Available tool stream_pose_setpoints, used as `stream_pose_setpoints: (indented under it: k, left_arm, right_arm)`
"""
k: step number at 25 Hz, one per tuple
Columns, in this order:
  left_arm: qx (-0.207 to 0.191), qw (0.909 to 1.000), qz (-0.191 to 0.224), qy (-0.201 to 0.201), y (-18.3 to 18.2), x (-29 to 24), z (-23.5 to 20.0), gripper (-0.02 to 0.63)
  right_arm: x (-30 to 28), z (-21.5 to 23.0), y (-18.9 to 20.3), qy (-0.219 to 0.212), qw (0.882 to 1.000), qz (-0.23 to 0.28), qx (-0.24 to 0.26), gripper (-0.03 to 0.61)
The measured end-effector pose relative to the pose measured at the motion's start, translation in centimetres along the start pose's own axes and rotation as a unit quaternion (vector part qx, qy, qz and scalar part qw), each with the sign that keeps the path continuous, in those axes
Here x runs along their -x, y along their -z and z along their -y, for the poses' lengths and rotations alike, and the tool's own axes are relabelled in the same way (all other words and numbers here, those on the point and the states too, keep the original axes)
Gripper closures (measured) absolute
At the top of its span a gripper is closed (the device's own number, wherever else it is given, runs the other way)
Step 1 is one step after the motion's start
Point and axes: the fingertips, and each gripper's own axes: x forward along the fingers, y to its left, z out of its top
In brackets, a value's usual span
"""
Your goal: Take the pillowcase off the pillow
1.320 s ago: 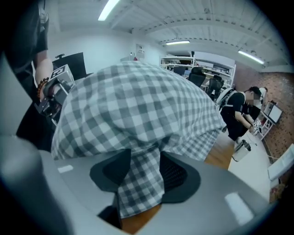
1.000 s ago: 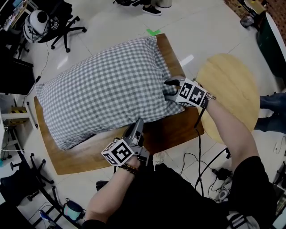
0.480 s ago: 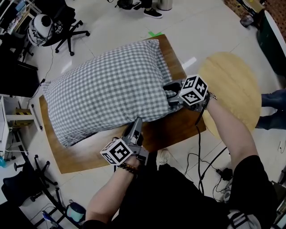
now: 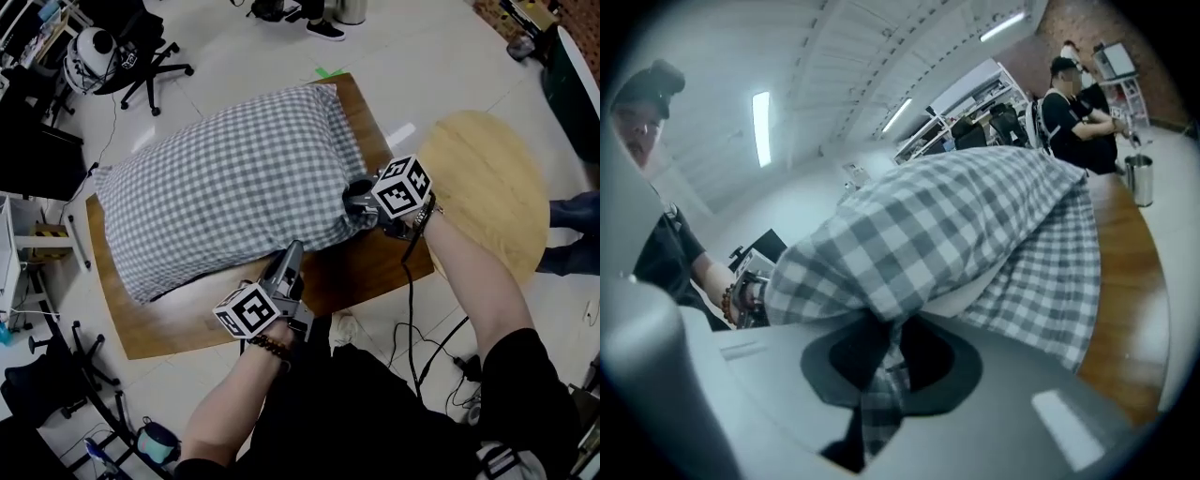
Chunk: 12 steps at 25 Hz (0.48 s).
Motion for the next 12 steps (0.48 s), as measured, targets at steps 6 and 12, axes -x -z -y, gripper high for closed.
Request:
stream_pose_setpoints:
  k: [6, 12]
  left_arm:
    - [-0.014, 0.999, 0.041, -0.015, -1.5, 3.0, -0.1, 0.604]
    - [-0.021, 0.9966, 0.077, -0.02, -2.6, 5.1, 0.5, 0.607]
  right_arm:
    - [2.5, -0.2, 0.3, 0.086, 0.994, -0.004, 0.065, 0.558]
    - [4.2, -1.7, 0.2, 0.116, 0.989, 0.018, 0.088, 0.56]
